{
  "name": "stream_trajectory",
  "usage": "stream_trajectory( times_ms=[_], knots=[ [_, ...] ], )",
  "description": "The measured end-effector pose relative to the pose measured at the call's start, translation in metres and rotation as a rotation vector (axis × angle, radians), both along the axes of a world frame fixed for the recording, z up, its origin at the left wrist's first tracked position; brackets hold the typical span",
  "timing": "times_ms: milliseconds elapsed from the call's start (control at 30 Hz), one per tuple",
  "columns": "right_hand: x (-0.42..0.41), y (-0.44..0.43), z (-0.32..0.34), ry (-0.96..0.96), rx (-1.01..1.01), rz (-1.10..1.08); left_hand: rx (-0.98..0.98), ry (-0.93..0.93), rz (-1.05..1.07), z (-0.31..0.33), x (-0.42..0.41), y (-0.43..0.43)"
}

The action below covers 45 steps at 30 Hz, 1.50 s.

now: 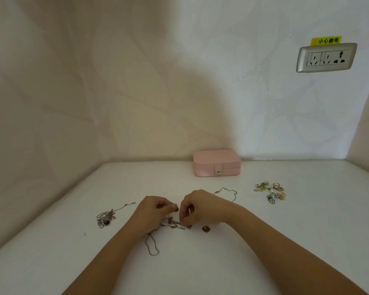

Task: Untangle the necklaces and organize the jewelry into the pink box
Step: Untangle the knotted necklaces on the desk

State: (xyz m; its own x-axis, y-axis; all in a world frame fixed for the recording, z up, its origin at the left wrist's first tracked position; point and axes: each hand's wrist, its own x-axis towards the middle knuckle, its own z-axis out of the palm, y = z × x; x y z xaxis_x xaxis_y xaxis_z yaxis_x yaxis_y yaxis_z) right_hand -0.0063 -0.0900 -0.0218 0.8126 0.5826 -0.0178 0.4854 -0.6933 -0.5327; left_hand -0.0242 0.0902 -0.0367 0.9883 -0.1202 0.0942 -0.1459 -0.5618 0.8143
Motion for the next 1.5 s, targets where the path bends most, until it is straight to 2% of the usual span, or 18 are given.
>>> stream_trajectory(
  times_ms=[133, 300, 700, 833, 1067, 1233, 1500],
  knots=[
    [-0.001, -0.005, 0.004, 0.028, 0.019, -0.005, -0.075, 0.045, -0.062, 0.002, -0.003, 0.001],
    [0.002, -0.013, 0.012, 0.1, 0.204, 0.009, -0.147, 0.097, -0.155, 0.006, -0.008, -0.001],
    [0.005, -0.013, 0.008, 0.23, 0.403, 0.03, -0.289, 0.064, 0.013, 0.007, -0.007, -0.007],
    [0.004, -0.014, 0.011, 0.151, 0.352, -0.007, -0.375, 0.089, 0.027, 0.006, -0.006, -0.006],
    [-0.006, -0.014, 0.023, 0.054, 0.412, 0.027, -0.474, 0.112, -0.016, 0.01, -0.008, -0.009],
    [-0.005, -0.014, 0.025, 0.068, 0.503, -0.061, -0.48, 0.113, -0.044, 0.012, -0.01, -0.01],
    [-0.005, -0.015, 0.024, 0.104, 0.526, -0.047, -0.505, 0.112, -0.102, 0.013, -0.012, -0.009]
  ],
)
